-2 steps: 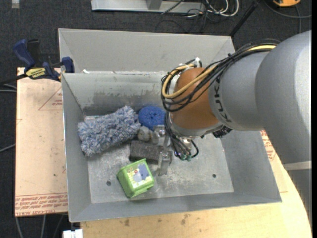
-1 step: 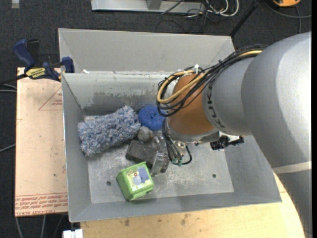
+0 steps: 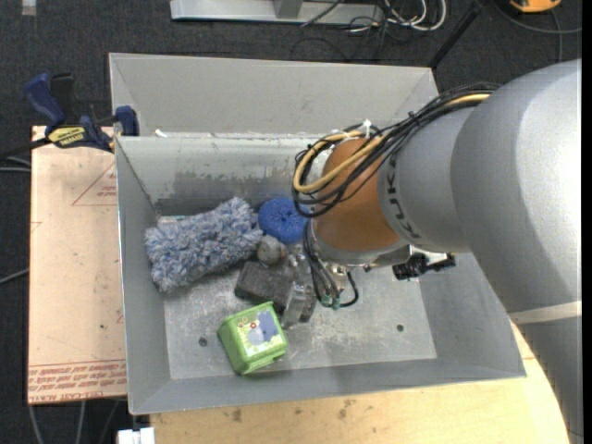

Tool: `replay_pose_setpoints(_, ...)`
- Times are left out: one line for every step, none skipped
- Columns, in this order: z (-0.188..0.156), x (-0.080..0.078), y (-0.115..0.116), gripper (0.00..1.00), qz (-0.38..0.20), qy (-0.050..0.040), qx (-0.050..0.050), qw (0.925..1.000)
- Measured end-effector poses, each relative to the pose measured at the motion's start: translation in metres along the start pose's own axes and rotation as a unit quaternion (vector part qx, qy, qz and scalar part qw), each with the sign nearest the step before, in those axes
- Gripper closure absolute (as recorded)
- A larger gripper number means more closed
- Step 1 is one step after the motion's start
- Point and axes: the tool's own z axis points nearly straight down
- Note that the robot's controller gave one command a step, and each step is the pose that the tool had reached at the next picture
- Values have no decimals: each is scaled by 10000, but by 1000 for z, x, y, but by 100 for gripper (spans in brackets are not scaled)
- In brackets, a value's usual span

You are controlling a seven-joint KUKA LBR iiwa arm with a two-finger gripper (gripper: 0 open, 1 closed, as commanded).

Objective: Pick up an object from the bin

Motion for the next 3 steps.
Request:
replay_pose_setpoints(-4,1,0,100,-1,7,2,10000)
replay_pose_setpoints(-14,1,0,100,-1,8,0,10000)
replay_pose_setpoints(-21,0,0,100,-3,-1,-6,10000)
